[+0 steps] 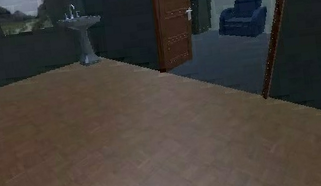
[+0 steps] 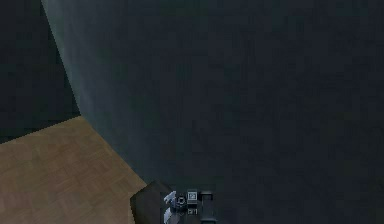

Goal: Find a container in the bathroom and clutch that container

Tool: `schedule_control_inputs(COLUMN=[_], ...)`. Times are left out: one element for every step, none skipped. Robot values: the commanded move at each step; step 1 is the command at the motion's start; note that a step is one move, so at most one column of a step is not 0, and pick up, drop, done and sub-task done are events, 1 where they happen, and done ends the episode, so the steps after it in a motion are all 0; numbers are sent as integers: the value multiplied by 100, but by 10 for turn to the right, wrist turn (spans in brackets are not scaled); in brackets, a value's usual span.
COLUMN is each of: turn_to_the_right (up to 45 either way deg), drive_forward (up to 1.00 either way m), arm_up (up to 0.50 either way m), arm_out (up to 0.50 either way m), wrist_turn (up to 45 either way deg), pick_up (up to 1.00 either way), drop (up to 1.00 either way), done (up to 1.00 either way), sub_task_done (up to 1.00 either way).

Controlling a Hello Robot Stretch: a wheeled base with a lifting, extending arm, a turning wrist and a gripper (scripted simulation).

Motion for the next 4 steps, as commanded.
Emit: schedule_control_inputs(turn_to_the_right=[0, 0, 0, 0], drive_forward=[0, 0, 0, 0], arm_up=[0, 0, 0, -30], arm_out=[0, 0, 0, 0], wrist_turn=[450, 450, 150, 0], pick_up=[0, 0, 0, 0], drop=[0, 0, 0, 0], done=[0, 0, 0, 0], sub_task_done=[0, 0, 0, 0])
